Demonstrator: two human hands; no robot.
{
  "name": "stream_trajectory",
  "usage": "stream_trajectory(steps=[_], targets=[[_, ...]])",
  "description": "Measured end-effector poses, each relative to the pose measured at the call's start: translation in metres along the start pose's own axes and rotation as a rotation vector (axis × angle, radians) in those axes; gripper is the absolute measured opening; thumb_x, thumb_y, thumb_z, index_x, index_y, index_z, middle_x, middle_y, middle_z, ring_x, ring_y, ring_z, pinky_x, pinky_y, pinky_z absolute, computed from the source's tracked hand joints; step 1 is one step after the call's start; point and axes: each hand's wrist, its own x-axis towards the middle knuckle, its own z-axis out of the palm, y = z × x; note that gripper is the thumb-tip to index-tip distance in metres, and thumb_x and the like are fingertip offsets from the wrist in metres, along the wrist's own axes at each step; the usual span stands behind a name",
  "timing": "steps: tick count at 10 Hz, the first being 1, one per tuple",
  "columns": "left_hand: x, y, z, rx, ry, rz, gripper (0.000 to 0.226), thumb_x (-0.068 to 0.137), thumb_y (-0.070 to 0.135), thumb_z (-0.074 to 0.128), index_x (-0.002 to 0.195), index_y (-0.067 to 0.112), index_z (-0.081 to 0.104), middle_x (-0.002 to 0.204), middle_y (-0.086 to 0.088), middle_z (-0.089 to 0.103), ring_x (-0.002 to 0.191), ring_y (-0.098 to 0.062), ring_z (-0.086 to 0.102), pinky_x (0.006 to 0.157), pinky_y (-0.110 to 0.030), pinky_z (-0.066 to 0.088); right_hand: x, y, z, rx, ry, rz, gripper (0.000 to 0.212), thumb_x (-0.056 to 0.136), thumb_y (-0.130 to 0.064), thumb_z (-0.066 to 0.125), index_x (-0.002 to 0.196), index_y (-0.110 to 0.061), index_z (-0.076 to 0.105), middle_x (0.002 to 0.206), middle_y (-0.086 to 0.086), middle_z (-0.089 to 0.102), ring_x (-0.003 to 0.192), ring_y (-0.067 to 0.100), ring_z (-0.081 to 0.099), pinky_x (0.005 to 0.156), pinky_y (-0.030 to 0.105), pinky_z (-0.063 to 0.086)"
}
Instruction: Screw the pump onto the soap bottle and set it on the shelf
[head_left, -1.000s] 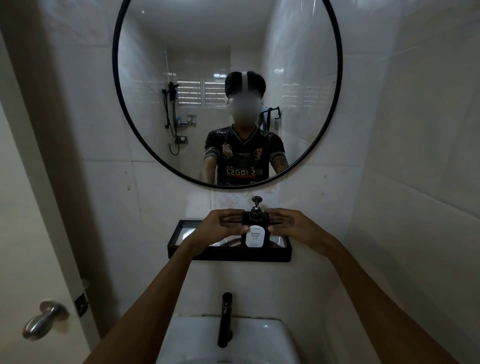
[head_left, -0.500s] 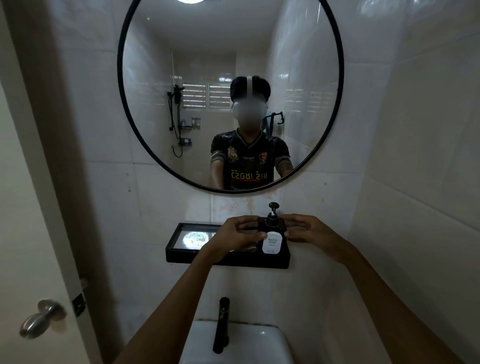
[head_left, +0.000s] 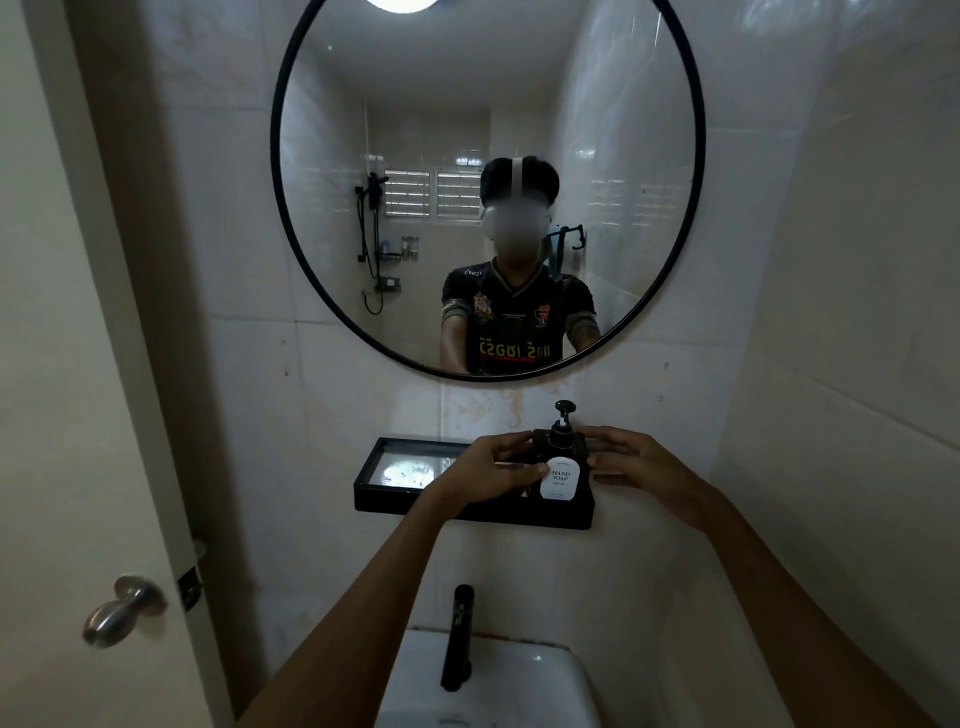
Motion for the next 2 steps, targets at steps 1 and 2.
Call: stream_trajectory(steps=[1, 2], targets=[[-0.0024, -0.0036, -0.0018, 0.065, 0.042, 0.006, 0.054, 0.096, 0.020, 0.065, 0.147, 0.017, 0.048, 0.138, 0.004, 0.060, 0.112, -0.006, 0.058, 0.060, 0.001, 0.048, -0.0037, -0.0013, 0.0059, 0.025, 0.016, 0.010, 0.047, 0.094, -0.010, 0.062, 0.139, -0.021, 0.056, 0.131, -0.002, 0.065, 0.118, 0.013, 0.063, 0.098, 0.031, 0.052], [-0.0118, 0.0029, -0.0027, 0.089, 0.056, 0.009, 0.052, 0.099, 0.020, 0.060, 0.148, 0.009, 0.046, 0.142, -0.005, 0.058, 0.119, -0.007, 0.054, 0.061, 0.004, 0.046, -0.0052, -0.0006, 0.0093, 0.055, 0.082, 0.010, 0.043, 0.096, -0.013, 0.059, 0.139, -0.019, 0.056, 0.130, 0.000, 0.064, 0.117, 0.014, 0.061, 0.100, 0.031, 0.049]])
